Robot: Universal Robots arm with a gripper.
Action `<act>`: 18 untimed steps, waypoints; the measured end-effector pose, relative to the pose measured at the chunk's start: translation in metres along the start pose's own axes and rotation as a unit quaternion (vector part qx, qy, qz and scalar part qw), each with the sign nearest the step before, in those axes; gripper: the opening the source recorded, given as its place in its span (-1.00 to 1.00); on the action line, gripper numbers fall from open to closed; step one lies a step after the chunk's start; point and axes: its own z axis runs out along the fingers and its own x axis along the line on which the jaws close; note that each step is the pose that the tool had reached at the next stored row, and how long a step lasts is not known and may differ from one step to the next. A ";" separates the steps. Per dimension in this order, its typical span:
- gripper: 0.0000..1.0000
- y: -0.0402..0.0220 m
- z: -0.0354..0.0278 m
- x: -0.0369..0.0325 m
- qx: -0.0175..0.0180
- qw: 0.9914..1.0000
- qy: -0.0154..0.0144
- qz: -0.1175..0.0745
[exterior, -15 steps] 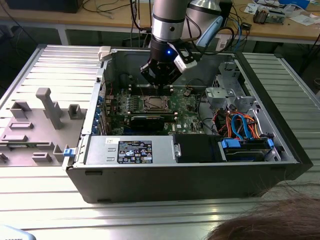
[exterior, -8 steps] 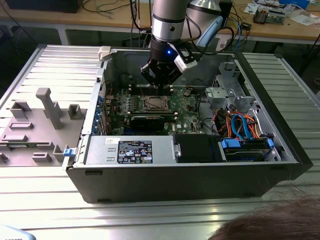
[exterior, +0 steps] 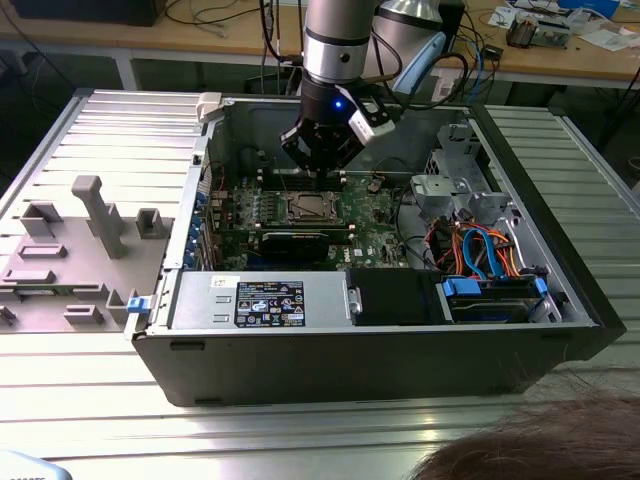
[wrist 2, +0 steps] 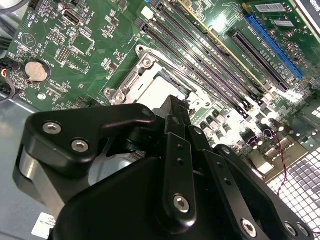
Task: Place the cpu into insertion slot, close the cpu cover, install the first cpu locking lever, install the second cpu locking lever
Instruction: 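Install the first cpu locking lever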
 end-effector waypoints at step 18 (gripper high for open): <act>-0.79 0.0000 0.0000 0.0000 0.000 1.000 -0.001 -0.012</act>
